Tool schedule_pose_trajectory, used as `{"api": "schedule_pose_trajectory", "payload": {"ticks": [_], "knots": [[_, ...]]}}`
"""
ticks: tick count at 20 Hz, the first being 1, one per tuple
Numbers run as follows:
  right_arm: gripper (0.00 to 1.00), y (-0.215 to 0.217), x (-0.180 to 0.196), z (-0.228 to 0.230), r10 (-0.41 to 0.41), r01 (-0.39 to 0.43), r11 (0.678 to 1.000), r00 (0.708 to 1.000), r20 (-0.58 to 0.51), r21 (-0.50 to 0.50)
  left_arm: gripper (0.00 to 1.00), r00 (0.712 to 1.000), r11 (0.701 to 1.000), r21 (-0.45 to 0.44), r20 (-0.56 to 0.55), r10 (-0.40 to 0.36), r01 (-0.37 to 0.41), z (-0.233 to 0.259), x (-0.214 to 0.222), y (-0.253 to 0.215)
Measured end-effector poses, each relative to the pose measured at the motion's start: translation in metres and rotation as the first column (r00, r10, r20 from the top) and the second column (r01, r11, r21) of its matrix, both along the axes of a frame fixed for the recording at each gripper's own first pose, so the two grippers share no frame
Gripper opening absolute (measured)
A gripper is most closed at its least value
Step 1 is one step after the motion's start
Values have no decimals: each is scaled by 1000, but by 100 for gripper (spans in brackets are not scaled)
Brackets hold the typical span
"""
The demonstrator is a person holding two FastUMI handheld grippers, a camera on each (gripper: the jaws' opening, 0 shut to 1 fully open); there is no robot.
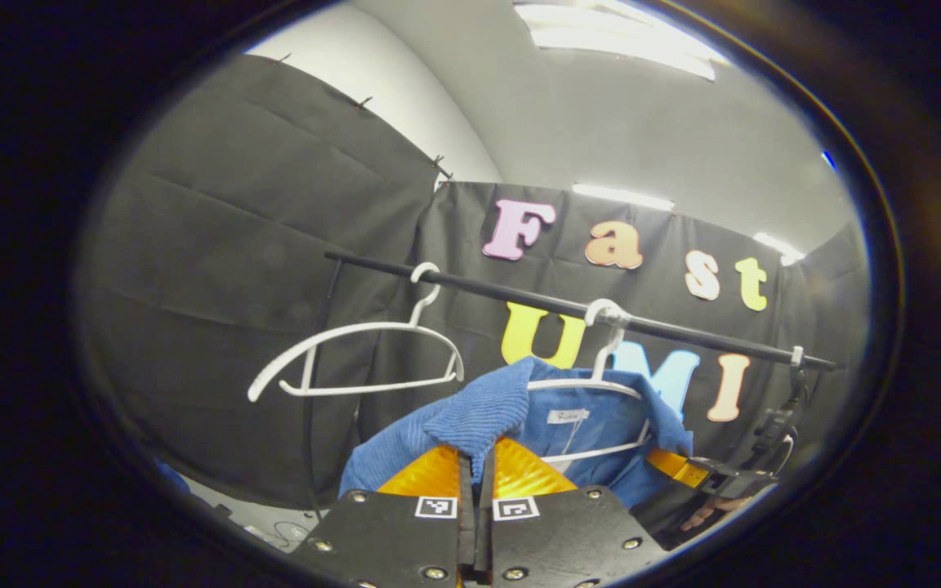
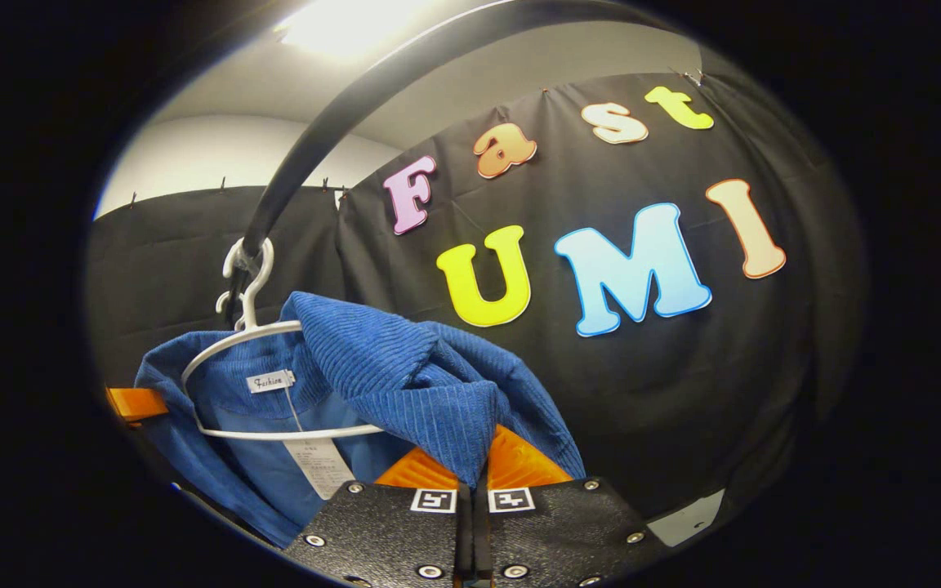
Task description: Grasp the clothes on the hanger with both hands and then place them into the laundry hamper below.
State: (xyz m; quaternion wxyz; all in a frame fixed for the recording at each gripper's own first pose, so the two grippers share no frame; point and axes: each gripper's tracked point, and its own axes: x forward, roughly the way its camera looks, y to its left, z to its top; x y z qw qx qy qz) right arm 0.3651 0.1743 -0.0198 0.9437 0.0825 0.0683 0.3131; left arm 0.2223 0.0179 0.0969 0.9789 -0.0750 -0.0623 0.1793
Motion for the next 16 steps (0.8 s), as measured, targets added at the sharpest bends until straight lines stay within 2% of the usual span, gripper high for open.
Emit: {"api": "schedule_pose_trajectory", "payload": {"ticks": [1,3,4,9,13,14,15,16], "knots": [[0,-1,4,-1,-15,15,1000,1000,-1,7,1,1000,1000,4,8,10,-10,6,-1,4],[0,-6,11,5,-49,48,998,999,5,33,5,999,1000,9,34,25,-25,19,-5,13],[0,-9,15,8,-67,66,997,998,12,45,1,999,1000,4,44,25,-25,24,-10,16],[0,-9,31,19,-139,134,988,987,77,72,1,998,998,29,29,49,-50,27,-8,38],[0,-4,36,22,-127,120,988,989,80,95,1,999,997,53,1,51,-51,27,-13,57],[0,-4,38,23,-126,118,988,988,86,96,5,999,996,70,-12,52,-51,27,-13,61],[0,-5,38,27,-126,117,988,987,98,100,1,998,995,89,-25,54,-52,28,-12,65],[0,-6,40,29,-130,119,987,986,109,106,5,997,992,110,-37,61,-56,30,-11,69]]}}
